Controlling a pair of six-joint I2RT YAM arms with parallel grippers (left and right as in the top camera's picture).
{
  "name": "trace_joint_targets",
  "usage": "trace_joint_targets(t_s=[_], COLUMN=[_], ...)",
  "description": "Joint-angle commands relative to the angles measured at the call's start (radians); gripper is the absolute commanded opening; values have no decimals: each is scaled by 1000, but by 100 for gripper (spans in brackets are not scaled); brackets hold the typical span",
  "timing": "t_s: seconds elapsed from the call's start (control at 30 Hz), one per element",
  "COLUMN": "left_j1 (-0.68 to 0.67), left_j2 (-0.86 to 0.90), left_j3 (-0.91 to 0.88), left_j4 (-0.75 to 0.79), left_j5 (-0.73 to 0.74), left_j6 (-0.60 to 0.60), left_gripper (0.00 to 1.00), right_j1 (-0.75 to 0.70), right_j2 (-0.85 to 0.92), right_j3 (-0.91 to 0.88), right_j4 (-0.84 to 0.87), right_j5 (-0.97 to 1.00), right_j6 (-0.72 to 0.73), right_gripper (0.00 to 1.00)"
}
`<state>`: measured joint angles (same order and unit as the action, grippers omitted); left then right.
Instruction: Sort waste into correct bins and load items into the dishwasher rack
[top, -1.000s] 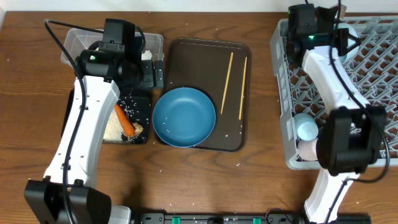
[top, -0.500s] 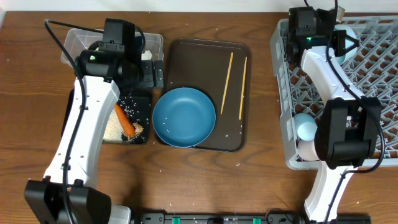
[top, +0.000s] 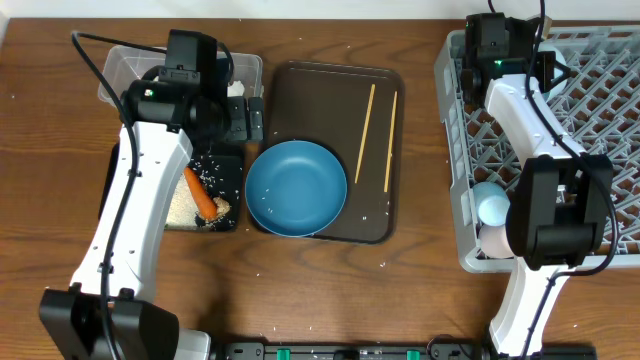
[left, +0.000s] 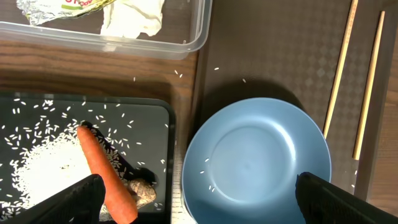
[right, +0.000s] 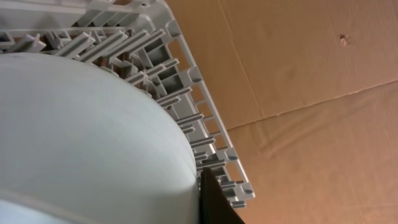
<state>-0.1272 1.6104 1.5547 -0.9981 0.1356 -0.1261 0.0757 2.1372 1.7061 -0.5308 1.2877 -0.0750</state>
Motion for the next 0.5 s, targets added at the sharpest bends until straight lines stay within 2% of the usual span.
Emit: trace_joint_targets(t_s=[0.0, 0.1, 0.47], left_j1=[-2, -2, -2], left_j2=[5, 5, 5], left_j3=[3, 3, 3], left_j4=[-3, -3, -3], left_j5=[3, 3, 3], left_j6=[10, 10, 10], left_gripper=[98, 98, 98], right_j1=[-8, -16, -30], right_j2=[8, 8, 8], right_j3=[-9, -18, -59], right_j4=[-24, -51, -55], right_j5=[-16, -19, -20], right_j6=[74, 124, 164], right_gripper=[1, 1, 1])
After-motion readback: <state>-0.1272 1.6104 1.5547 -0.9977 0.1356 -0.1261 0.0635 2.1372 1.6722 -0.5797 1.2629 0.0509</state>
